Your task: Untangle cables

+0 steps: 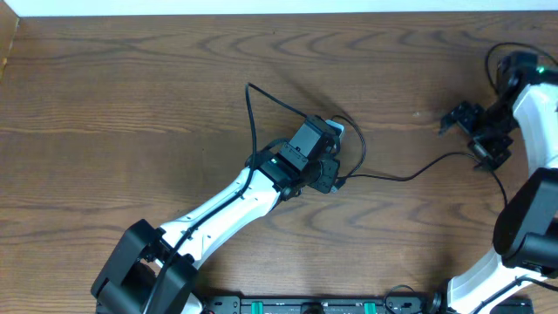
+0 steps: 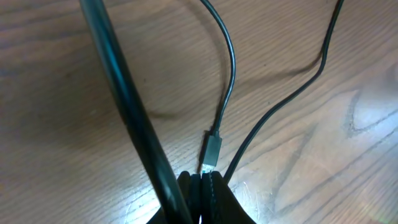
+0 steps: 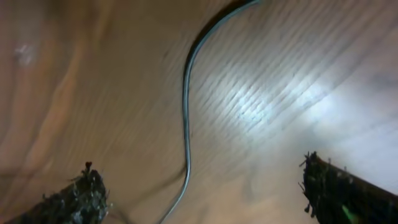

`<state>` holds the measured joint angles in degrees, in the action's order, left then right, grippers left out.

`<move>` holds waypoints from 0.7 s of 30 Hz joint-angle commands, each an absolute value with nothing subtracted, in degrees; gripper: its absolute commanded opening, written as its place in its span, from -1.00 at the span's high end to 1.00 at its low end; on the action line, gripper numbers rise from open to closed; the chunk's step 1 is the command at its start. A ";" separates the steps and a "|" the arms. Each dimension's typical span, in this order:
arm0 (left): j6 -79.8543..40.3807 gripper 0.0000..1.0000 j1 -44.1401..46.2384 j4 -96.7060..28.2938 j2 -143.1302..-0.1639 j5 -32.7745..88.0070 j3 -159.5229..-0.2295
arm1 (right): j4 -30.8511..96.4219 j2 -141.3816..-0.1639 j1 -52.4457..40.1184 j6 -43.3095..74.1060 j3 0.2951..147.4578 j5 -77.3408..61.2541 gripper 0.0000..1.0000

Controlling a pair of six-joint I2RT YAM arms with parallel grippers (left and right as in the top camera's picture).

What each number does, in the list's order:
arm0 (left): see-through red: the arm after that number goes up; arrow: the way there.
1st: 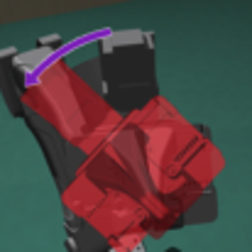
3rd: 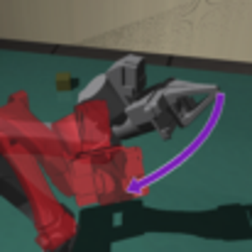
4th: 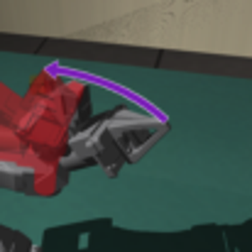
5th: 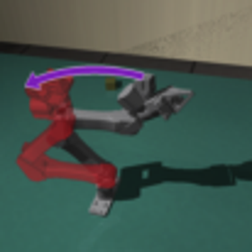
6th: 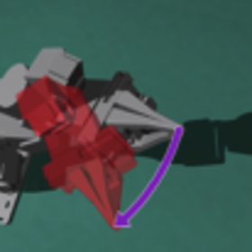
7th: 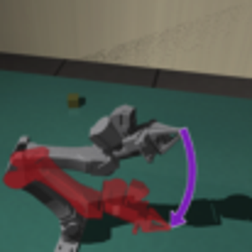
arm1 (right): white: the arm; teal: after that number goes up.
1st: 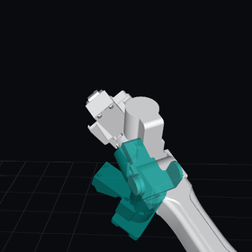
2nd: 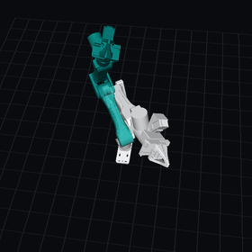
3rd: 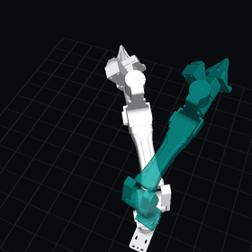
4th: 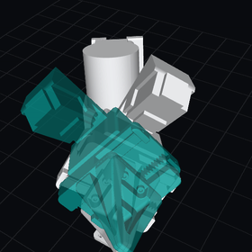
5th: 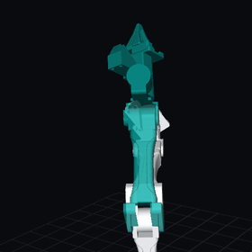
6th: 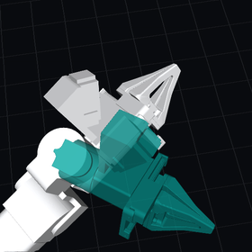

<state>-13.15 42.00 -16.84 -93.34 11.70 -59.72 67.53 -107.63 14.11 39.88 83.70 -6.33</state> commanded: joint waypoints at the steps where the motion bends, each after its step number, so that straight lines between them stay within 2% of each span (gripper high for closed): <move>1: -13.19 0.85 41.82 -17.10 -93.65 11.07 -60.23 | 61.12 -107.07 13.82 43.72 77.54 -4.19 -0.88; 5: -13.19 0.85 41.82 -17.10 -93.65 11.07 -60.23 | 53.49 -107.07 13.82 43.72 72.62 -4.14 -0.68; 16: -13.19 0.83 41.82 -17.10 -93.65 11.07 -60.23 | 38.35 -107.09 13.69 45.41 64.38 1.19 -0.43; 21: -13.19 0.83 41.82 -17.10 -93.65 11.33 -60.23 | 33.80 -107.20 12.14 45.32 61.69 1.39 -0.04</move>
<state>-13.30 42.00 -16.91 -93.34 11.66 -59.72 35.42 -107.24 13.65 44.84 64.27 0.47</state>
